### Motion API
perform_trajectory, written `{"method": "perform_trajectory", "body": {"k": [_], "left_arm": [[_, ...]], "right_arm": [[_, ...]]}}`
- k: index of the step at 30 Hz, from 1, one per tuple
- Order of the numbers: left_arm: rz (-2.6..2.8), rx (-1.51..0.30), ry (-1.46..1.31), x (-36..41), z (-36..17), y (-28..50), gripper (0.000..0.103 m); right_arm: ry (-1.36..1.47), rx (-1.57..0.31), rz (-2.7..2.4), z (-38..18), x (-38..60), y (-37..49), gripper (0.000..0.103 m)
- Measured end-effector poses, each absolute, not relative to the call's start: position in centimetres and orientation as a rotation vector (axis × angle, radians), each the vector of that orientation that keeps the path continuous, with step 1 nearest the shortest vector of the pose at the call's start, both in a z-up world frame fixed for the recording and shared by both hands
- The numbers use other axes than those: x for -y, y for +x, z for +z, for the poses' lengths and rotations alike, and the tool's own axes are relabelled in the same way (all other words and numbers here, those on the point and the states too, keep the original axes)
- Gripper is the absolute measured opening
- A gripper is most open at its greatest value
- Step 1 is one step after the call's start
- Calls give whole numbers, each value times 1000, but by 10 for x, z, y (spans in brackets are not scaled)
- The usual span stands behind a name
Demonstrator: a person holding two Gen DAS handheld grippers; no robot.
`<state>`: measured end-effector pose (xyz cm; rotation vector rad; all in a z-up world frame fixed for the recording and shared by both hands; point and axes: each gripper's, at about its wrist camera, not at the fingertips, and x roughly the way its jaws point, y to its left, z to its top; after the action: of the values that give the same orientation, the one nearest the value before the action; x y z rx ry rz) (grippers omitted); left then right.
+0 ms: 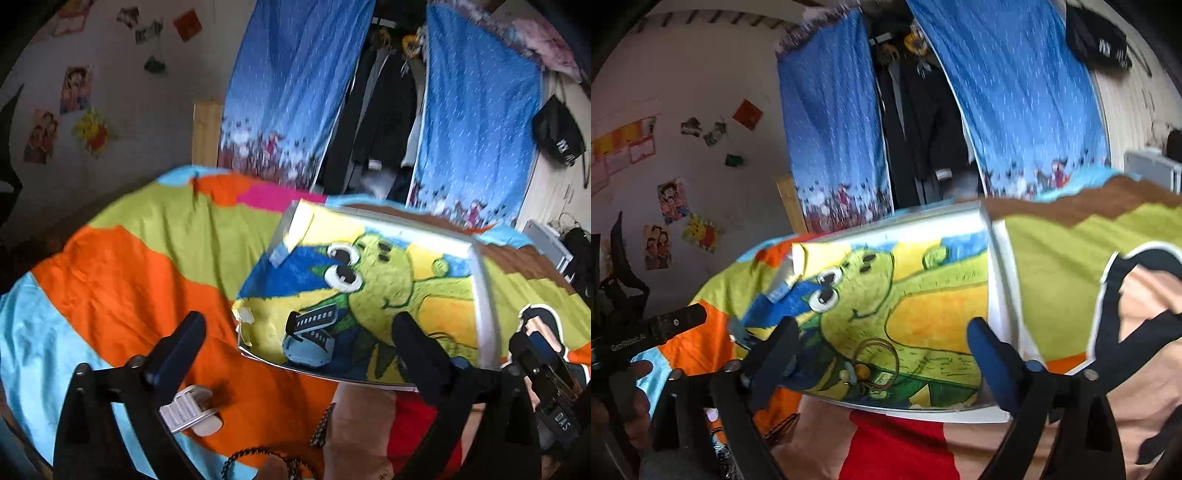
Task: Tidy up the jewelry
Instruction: 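Carry the watch into the white tray and open the right tool, then lift the right tool out of the tray back toward the jewelry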
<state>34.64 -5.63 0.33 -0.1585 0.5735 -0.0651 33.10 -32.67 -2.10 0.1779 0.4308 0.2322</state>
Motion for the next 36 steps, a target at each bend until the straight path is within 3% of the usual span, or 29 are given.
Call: {"method": "perform_trajectory", "body": {"k": [2, 14, 36], "left_arm": [[-75, -523, -148, 57, 13, 325, 101], [-90, -387, -101, 48, 41, 210, 101], [-117, -547, -79, 11, 2, 77, 101]], "right_arm": [[166, -383, 228, -10, 327, 313, 103], [91, -177, 144, 23, 318, 195, 103], [168, -415, 150, -2, 284, 76, 103]]}}
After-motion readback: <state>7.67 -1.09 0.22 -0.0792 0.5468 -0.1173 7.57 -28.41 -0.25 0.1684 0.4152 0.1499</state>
